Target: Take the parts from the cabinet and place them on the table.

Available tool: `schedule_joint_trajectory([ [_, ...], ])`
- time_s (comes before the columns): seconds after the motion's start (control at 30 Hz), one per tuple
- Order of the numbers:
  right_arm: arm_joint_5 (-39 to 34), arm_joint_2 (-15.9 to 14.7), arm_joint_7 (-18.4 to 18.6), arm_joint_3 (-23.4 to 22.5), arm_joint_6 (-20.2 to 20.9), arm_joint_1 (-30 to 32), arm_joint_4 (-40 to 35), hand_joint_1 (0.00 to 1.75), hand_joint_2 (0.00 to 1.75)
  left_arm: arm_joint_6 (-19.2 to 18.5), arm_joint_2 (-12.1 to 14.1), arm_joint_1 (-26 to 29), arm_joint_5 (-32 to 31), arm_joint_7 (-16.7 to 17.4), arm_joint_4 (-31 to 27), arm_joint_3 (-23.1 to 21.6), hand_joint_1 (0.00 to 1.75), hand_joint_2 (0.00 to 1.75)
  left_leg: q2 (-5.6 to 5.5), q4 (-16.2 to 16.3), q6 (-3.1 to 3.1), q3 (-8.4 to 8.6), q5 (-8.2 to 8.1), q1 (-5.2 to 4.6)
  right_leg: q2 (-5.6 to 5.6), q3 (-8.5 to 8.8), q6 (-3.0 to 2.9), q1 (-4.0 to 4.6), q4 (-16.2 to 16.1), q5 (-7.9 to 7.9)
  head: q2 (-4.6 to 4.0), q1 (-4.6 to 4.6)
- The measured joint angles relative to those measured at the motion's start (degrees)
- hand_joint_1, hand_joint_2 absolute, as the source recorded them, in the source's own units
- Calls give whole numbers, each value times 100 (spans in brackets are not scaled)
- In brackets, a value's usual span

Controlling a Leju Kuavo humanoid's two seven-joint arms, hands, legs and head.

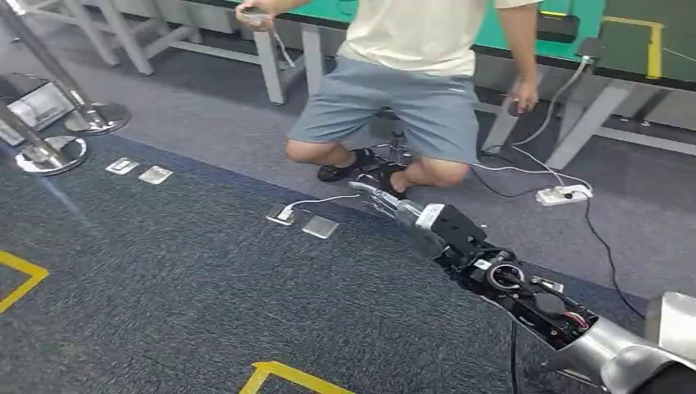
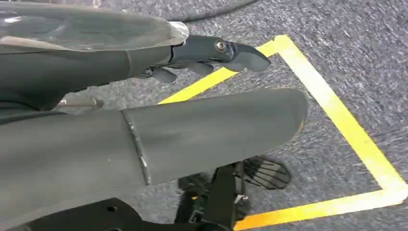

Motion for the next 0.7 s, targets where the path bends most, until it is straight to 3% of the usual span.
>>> schedule_joint_trajectory([
  [0.03, 0, 0, 9, -2, -13, 34, 57, 0, 0, 0, 0, 0, 0, 0, 2, 0, 0, 0, -60, 4, 1, 2, -1, 0, 0, -135, 2, -1, 223, -18, 0, 0],
  [0.07, 2, 0, 20, -26, -50, 73, 156, 0, 0, 0, -7, 7, 15, 5, 2, 0, 0, 0, -156, 8, 2, 13, -5, 3, 0, -163, -2, -4, 180, 135, 0, 13],
  [0.13, 4, 0, 13, -98, -105, 70, 339, 0, 0, 4, -22, 18, 37, 7, 2, -2, 0, 0, -310, 38, -19, 29, -21, 12, 42, 172, -19, -17, -666, 701, 0, 54],
  [0.17, 4, -2, -7, -142, -112, 69, 438, 0, 0, 7, -28, 17, 48, 7, 2, 0, 0, 0, -393, 68, -47, 35, -43, 19, 182, 442, -21, -39, -1270, 1005, 0, 70],
  [0.2, 9, -7, -28, -173, -112, 69, 525, 0, 0, 9, -28, 18, 55, 7, 2, 0, 0, 0, -443, 89, -68, 18, -58, 21, 394, 553, -23, -66, -1578, 1063, 0, 81],
  [0.23, 22, -7, -65, -203, -107, 71, 695, 0, 0, 9, -24, -3, 61, 9, 2, -2, 0, 0, -533, 176, -101, -38, -68, -16, 521, 583, -60, -95, -1652, 1018, 0, 66],
  [0.33, 48, -17, -122, -273, -92, 96, 956, 0, 0, 11, -17, 51, 81, 11, 2, -2, 0, 0, -710, 117, -185, -85, -29, 27, 316, 582, -157, -47, -1627, 1023, 0, 39],
  [0.37, 48, -11, -122, -286, -90, 85, 995, 0, 0, 15, 11, 69, 83, 11, 4, -2, 0, 0, -650, 146, -197, -95, -59, 28, 232, 597, -195, -92, -1657, 1042, 0, 46],
  [0.4, 50, -11, -124, -304, -83, 80, 1038, 0, 0, 15, -11, 63, 83, 13, 2, -2, 0, 0, -259, 326, -241, -176, -181, -16, 176, 608, -211, -84, -1662, 1039, 0, -4],
  [0.43, 52, -11, -120, -330, -85, 80, 1088, 0, 0, 15, -15, 33, 83, 13, 2, -2, 0, 0, -25, 728, -287, -377, -410, -1, 101, 608, -250, -69, -1664, 1032, 0, -88],
  [0.47, 50, -11, -107, -352, -94, 87, 1148, 0, 0, 15, -2, 25, 87, 13, 2, -2, 0, 0, 83, 1224, -314, -624, -639, 14, 28, 608, -258, -51, -1664, 1027, 0, -94],
  [0.5, 35, -11, -79, -374, -112, 103, 1230, 0, 0, 15, -9, 24, 101, 13, 2, -2, 0, 0, 114, 1725, -327, -882, -832, 23, -57, 607, -270, -39, -1664, 1017, 0, -100],
  [0.53, 24, -11, -52, -385, -135, 107, 1330, 0, 0, 15, -22, 26, 105, 13, 2, -2, 0, 0, 114, 2080, -328, -1071, -927, 26, -144, 606, -279, -35, -1663, 1008, 0, -105],
  [0.57, 20, -11, -50, -400, -174, 109, 1458, 0, 0, 15, -33, 30, 109, 13, 2, -2, 0, 0, 114, 2087, -319, -1092, -859, 26, -217, 611, -279, -27, -1663, 999, 0, -107],
  [0.6, 17, -11, -63, -420, -182, 108, 1557, 0, 0, 15, -35, 34, 118, 15, 2, -2, 0, 0, 116, 1831, -298, -972, -680, 25, -287, 619, -276, -17, -1663, 987, 0, -112],
  [0.63, 9, -11, -116, -463, -180, 99, 1719, 0, 0, 20, -33, 33, 120, 15, 2, -2, 0, 0, 134, 1314, -259, -701, -417, 19, -358, 639, -274, 0, -1664, 975, -2, -109],
  [0.67, 0, -11, -171, -494, -177, 81, 1883, 0, 0, 24, -29, 31, 125, 15, 2, -2, 0, 0, 242, 679, -192, -350, -156, -14, -430, 668, -270, 9, -1664, 956, 0, -109],
  [0.7, -7, -11, -230, -525, -168, 59, 2055, 0, 0, 31, -13, 31, 140, 15, 2, -2, 0, 0, 513, 164, -109, -62, -48, -76, -492, 702, -263, 15, -1665, 935, 0, -112],
])
